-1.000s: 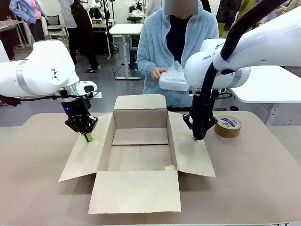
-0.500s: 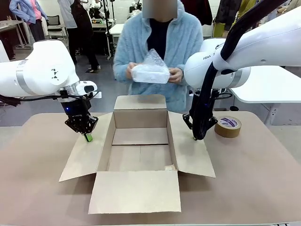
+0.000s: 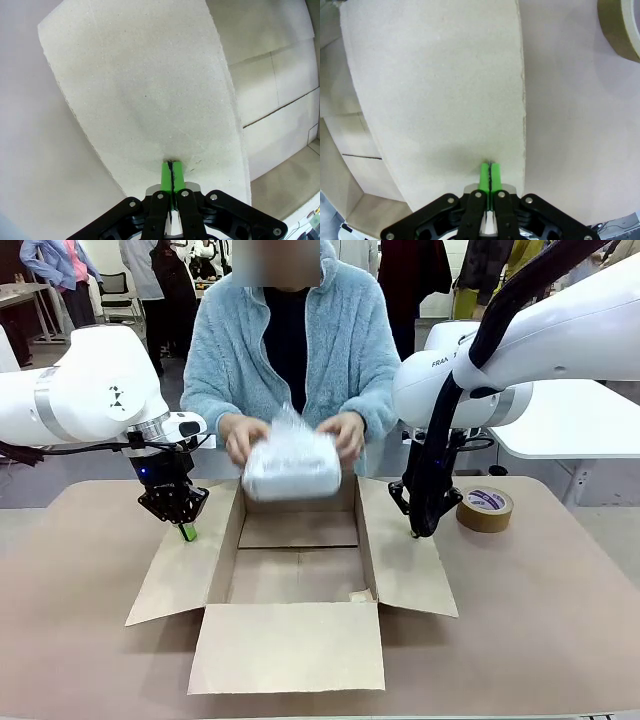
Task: Wrap the clocks to prevent damage.
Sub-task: Once the human has placed the objects inside and stepped back, release both hands from the side flaps of the Package Box.
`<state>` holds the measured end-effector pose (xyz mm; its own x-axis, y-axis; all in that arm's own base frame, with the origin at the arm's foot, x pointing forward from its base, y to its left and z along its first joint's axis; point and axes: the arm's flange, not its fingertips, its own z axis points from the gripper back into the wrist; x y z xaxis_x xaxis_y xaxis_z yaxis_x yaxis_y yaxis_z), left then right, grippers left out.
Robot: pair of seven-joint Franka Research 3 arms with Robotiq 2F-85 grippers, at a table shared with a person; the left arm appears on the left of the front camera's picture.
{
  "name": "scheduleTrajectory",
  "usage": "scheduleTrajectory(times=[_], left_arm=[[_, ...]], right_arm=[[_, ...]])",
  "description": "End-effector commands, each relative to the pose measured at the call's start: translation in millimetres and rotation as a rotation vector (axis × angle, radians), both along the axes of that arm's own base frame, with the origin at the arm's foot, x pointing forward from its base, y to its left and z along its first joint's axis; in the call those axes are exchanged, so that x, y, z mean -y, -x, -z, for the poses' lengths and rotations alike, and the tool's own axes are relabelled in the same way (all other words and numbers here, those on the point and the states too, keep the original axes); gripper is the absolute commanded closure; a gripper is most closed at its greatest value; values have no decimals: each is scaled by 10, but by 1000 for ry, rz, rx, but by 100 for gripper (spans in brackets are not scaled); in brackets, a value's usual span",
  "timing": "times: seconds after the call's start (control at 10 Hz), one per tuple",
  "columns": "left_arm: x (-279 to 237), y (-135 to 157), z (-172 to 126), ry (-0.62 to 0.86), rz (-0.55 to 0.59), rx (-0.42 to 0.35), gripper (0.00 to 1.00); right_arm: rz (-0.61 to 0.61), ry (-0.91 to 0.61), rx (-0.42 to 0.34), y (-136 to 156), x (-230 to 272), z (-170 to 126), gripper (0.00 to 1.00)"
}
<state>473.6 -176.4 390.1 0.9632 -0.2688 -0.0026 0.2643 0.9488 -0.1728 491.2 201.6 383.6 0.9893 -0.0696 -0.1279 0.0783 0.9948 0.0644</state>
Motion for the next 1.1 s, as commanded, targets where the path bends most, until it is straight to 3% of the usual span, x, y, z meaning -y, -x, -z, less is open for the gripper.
scheduleTrajectory(times=[0.0, 1.0], left_arm=[[-8, 13, 16, -3, 1, -1, 100], [-8, 13, 16, -3, 1, -1, 100]], right_arm=[[6, 1, -1, 5, -11, -12, 100], [6, 1, -1, 5, -11, -12, 100]])
